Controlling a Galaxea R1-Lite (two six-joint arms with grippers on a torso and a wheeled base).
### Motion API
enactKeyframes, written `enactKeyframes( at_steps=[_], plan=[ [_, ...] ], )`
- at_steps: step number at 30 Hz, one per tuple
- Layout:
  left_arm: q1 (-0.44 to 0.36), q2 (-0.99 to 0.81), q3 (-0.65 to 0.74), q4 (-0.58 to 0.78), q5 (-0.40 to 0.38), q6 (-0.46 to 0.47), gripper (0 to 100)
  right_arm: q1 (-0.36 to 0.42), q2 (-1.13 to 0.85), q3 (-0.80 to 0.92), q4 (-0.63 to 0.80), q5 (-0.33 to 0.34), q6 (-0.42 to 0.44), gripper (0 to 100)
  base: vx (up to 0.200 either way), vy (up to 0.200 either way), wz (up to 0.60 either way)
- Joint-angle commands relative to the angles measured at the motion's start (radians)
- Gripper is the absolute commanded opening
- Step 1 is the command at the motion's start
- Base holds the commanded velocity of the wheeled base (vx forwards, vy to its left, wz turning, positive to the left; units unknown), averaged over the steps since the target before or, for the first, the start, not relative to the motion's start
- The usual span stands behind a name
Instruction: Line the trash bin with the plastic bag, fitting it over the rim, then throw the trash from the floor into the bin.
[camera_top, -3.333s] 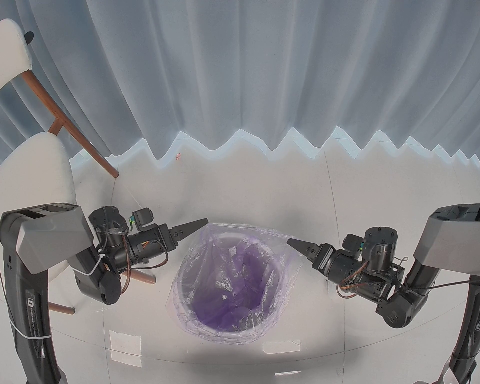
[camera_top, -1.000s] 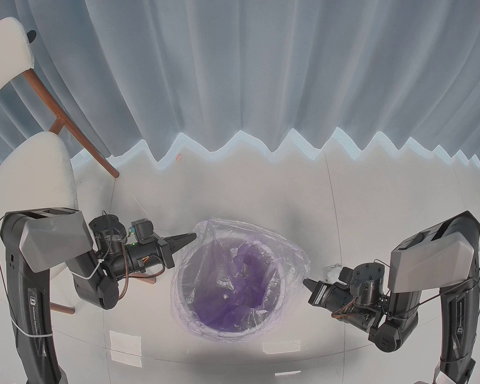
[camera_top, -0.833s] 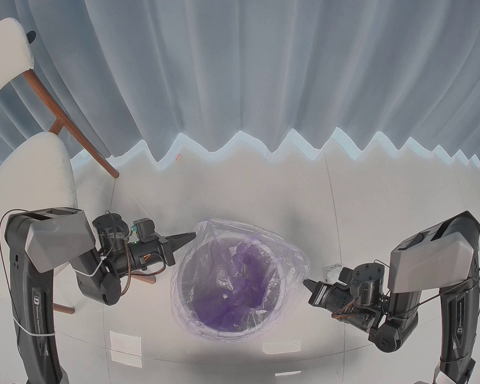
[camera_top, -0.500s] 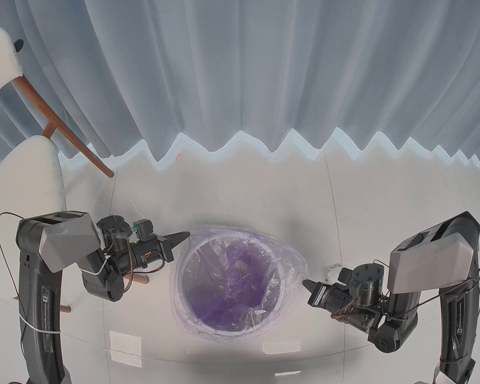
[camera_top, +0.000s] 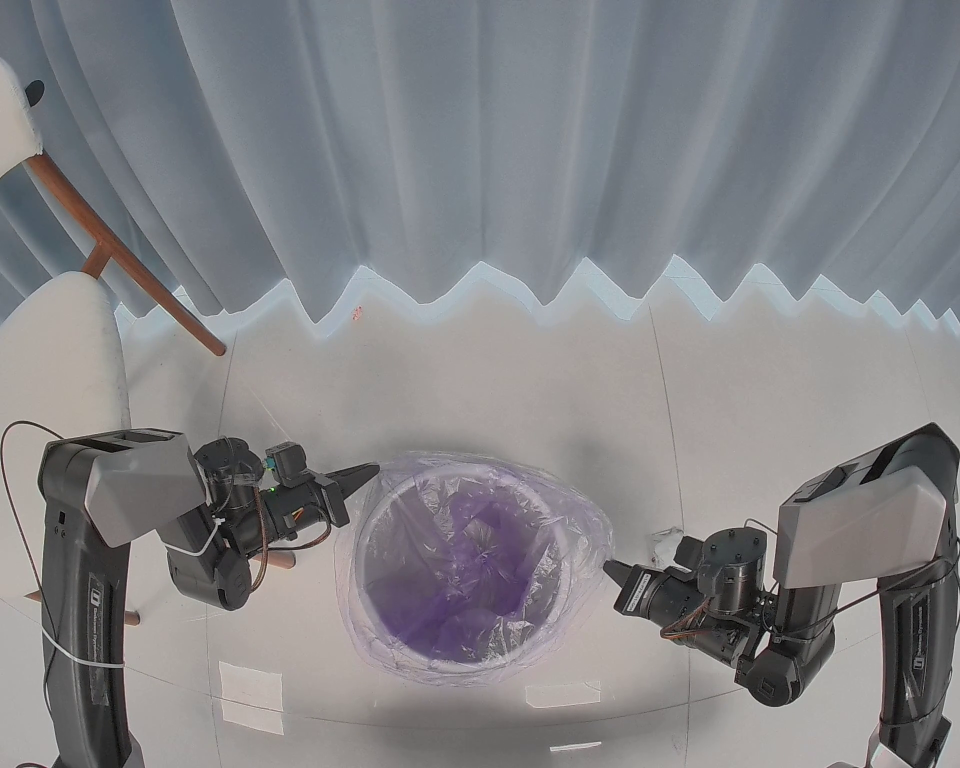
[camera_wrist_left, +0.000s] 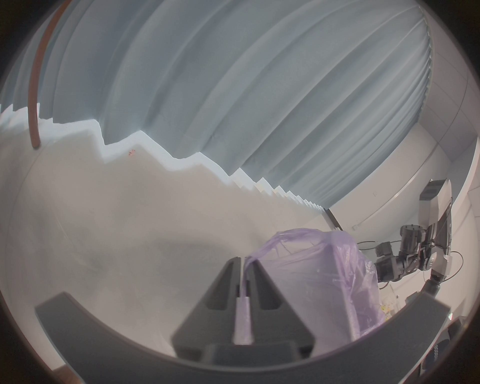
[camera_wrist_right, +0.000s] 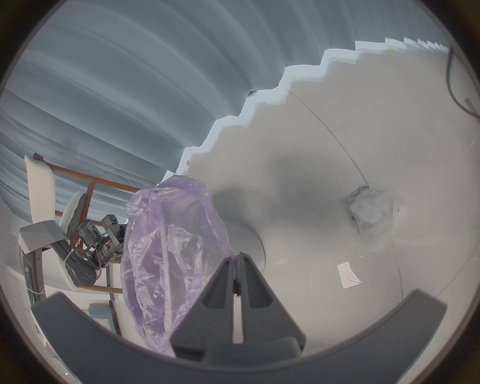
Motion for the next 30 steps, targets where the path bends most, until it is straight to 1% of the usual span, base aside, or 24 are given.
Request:
enactKeyframes(
  at_steps=[1,2,5,8,9,10,11,12,14,17,19,20,22,23,24,25,26,27,29,30],
  plan=[
    [-0.022,-0.015,0.039,-0.035,0.058,-0.001,100,0.001,-0.003,0.006,-0.013,-0.001,0.002,0,0.0,0.0,0.0],
    [-0.027,-0.015,0.041,-0.038,0.074,0.001,100,0.001,-0.003,0.007,-0.013,-0.001,0.003,100,0.0,0.0,0.0],
    [-0.027,-0.026,0.044,-0.048,0.08,-0.002,100,0.001,-0.009,0.013,-0.015,-0.001,0.012,100,0.0,0.0,0.0],
    [-0.014,-0.078,0.058,-0.048,0.075,-0.019,100,-0.001,-0.046,0.018,-0.015,0.001,0.071,100,0.0,0.0,0.0],
    [-0.014,-0.078,0.058,-0.048,0.075,-0.019,100,-0.001,-0.046,0.018,-0.015,0.001,0.071,100,0.0,0.0,0.0],
    [-0.013,-0.113,0.065,-0.048,0.077,-0.053,100,-0.001,-0.077,0.033,-0.013,0.016,0.121,100,0.0,0.0,0.0],
    [-0.013,-0.121,0.067,-0.048,0.077,-0.059,100,-0.001,-0.081,0.036,-0.013,0.022,0.127,100,0.0,0.0,0.0],
    [-0.013,-0.167,0.084,-0.048,0.075,-0.103,100,-0.002,-0.106,0.053,-0.013,0.062,0.152,100,0.0,0.0,0.0],
    [-0.014,-0.229,0.119,-0.048,0.072,-0.151,100,-0.007,-0.135,0.081,-0.013,0.096,0.163,100,0.0,0.0,0.0],
    [-0.024,-0.305,0.157,-0.048,0.072,-0.185,100,-0.008,-0.161,0.099,-0.015,0.113,0.176,100,0.0,0.0,0.0],
    [-0.033,-0.365,0.19,-0.048,0.072,-0.186,100,-0.008,-0.195,0.104,-0.013,0.116,0.204,100,0.0,0.0,0.0],
    [-0.04,-0.397,0.206,-0.049,0.072,-0.186,100,-0.008,-0.218,0.108,-0.013,0.125,0.235,100,0.0,0.0,0.0],
    [-0.054,-0.463,0.245,-0.048,0.069,-0.186,100,-0.011,-0.285,0.128,-0.013,0.175,0.341,100,0.0,0.0,0.0],
    [-0.057,-0.5,0.265,-0.048,0.063,-0.186,100,-0.016,-0.328,0.151,-0.013,0.22,0.4,100,0.0,0.0,0.0],
    [-0.06,-0.529,0.282,-0.048,0.054,-0.186,100,-0.025,-0.363,0.177,-0.013,0.261,0.436,100,0.0,0.0,0.0],
    [-0.063,-0.563,0.294,-0.048,0.04,-0.185,100,-0.038,-0.396,0.211,-0.013,0.303,0.451,100,0.0,0.0,0.0],
    [-0.063,-0.563,0.294,-0.048,0.04,-0.185,100,-0.038,-0.396,0.211,-0.013,0.303,0.451,100,0.0,0.0,0.0],
    [-0.062,-0.623,0.294,-0.048,0.02,-0.185,100,-0.041,-0.413,0.266,-0.012,0.336,0.399,100,0.0,0.0,0.0],
    [-0.062,-0.68,0.283,-0.048,0.017,-0.186,100,-0.042,-0.393,0.286,-0.007,0.324,0.273,100,0.0,0.0,0.0],
    [-0.059,-0.709,0.274,-0.046,0.017,-0.189,100,-0.042,-0.362,0.285,-0.009,0.307,0.213,100,0.0,0.0,0.0]
  ],
)
